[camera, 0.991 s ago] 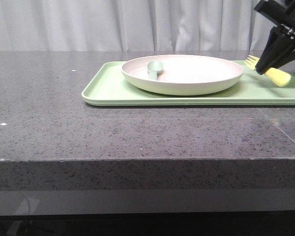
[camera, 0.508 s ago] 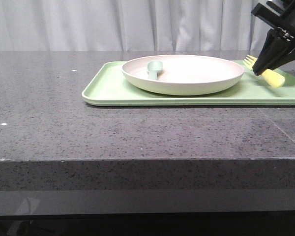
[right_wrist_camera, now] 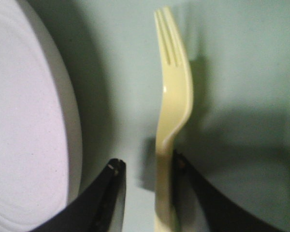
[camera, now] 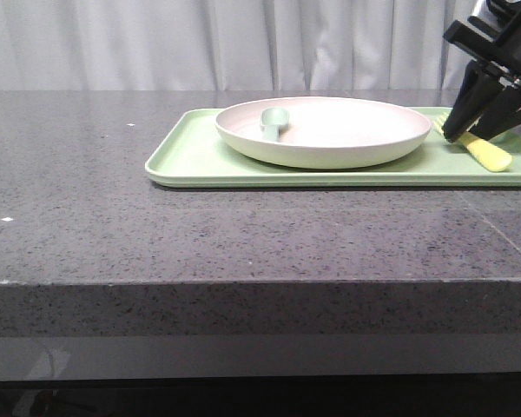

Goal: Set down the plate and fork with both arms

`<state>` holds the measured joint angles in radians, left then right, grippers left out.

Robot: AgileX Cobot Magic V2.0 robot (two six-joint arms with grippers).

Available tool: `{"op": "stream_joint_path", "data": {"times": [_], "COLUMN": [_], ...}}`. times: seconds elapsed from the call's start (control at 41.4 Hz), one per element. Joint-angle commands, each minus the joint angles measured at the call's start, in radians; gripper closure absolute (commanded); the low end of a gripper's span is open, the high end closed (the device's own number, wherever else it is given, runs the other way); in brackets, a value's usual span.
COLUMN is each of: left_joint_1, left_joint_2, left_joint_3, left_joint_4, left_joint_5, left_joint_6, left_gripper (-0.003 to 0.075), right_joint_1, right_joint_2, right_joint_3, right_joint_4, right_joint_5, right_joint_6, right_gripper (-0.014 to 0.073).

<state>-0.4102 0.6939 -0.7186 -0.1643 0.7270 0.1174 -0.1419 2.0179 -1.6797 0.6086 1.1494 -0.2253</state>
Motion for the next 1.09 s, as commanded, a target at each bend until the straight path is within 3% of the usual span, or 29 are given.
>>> {"op": "stream_joint_path", "data": {"times": [0.0,0.29,0.484,0.629,0.822,1.064], "left_joint_1": [-0.004,-0.004,-0.004,-0.004,-0.004,-0.004], "left_joint_2": [-0.002,-0.002,-0.002,-0.002,-0.002,-0.002], "left_joint_3": [-0.028,-0.028,-0.028,-0.028,-0.028,-0.028], "left_joint_4": [-0.02,-0.02,-0.02,-0.02,-0.02,-0.02], "left_joint_5": [-0.068,-0.068,-0.068,-0.068,-0.068,-0.068], "left_joint_6": [-0.004,-0.004,-0.004,-0.004,-0.004,-0.004], "left_gripper": [0.0334,0.0334,0.0334,0.0334,0.0334,0.0334], "right_joint_1": [-0.005,0.0,0.057,0.138,0.193,0.195], "right_joint_2": [-0.062,-0.169,-0.334,-0.521,-0.777,-1.121], "right_joint_3": [-0.023,-0.023,0.009,0.171,0.414,0.644], "right_joint_4": [-0.006,-0.104,-0.306,-0.445,-0.465,-0.504], "right_joint_5": [-0.002,-0.006,-0.059,-0.155,-0.241,-0.222], "right_joint_6": [-0.015,-0.006,0.064,0.104,0.106,0.106], "right_gripper": [0.0205,0.0186,0.0187,0.0187,0.0187,0.0187]}}
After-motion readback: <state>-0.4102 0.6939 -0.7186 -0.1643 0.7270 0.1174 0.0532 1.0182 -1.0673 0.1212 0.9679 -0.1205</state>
